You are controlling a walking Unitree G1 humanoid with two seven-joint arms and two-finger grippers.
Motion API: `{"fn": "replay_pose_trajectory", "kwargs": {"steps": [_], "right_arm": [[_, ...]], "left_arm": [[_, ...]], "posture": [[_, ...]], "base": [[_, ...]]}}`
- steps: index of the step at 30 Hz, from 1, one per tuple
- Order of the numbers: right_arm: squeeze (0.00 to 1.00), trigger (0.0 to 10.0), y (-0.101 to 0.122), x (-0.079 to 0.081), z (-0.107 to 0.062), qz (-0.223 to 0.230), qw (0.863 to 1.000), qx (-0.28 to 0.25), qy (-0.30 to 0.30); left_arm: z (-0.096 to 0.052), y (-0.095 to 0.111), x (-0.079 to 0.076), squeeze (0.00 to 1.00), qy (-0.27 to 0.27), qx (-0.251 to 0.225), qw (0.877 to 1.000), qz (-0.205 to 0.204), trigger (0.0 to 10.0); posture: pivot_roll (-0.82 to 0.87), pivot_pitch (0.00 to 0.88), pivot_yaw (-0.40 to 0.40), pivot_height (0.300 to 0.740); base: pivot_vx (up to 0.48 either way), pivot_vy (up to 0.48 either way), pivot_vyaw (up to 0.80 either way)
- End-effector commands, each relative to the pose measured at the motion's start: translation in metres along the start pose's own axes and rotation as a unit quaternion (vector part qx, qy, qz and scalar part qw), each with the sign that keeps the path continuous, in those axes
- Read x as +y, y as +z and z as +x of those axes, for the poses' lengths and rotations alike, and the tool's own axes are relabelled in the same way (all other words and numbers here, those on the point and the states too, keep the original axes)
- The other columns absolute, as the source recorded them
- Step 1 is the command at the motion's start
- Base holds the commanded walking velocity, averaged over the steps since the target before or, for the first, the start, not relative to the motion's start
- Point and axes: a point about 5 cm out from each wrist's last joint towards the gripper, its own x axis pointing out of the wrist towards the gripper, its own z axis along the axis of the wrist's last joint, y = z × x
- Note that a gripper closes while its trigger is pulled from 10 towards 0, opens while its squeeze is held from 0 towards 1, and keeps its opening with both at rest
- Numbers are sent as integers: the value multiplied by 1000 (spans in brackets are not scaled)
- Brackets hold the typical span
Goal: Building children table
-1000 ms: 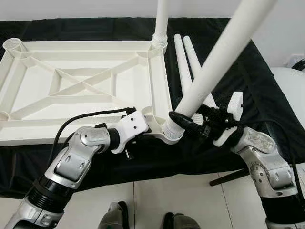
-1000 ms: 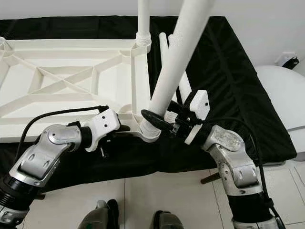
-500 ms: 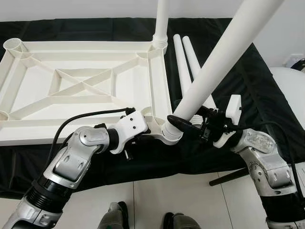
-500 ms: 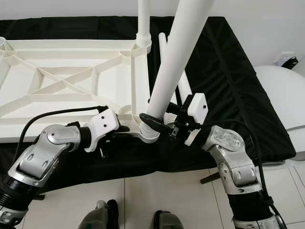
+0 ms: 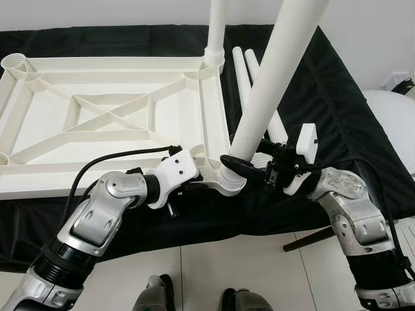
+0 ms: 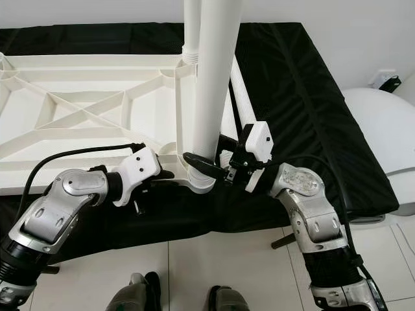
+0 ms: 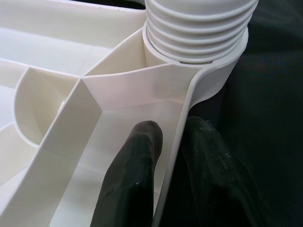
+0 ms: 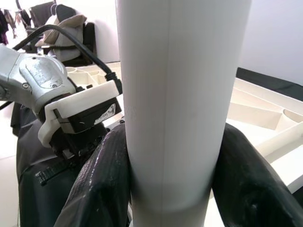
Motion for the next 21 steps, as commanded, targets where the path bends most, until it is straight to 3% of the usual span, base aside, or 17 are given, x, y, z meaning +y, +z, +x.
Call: {"fn": "replay_pose_trajectory", "kwargs": {"steps": [1, 9, 21], "right_arm": [[0, 10000, -44, 14, -4, 63, 994, 91, 0], [0, 10000, -49, 13, -1, 69, 993, 86, -29], [0, 10000, -48, 14, 11, 68, 995, 73, -28]], "left_arm": [[-1, 11, -7, 0, -20, -26, 999, 14, 10000], [0, 13, -7, 0, -20, -28, 999, 13, 10000], [0, 15, -7, 0, -18, -30, 999, 14, 10000]], "posture": [[-15, 283, -19, 740], [-19, 287, -18, 740], [-15, 291, -23, 740]], "base": [[0, 0, 0], [0, 0, 0], [0, 0, 0]]}}
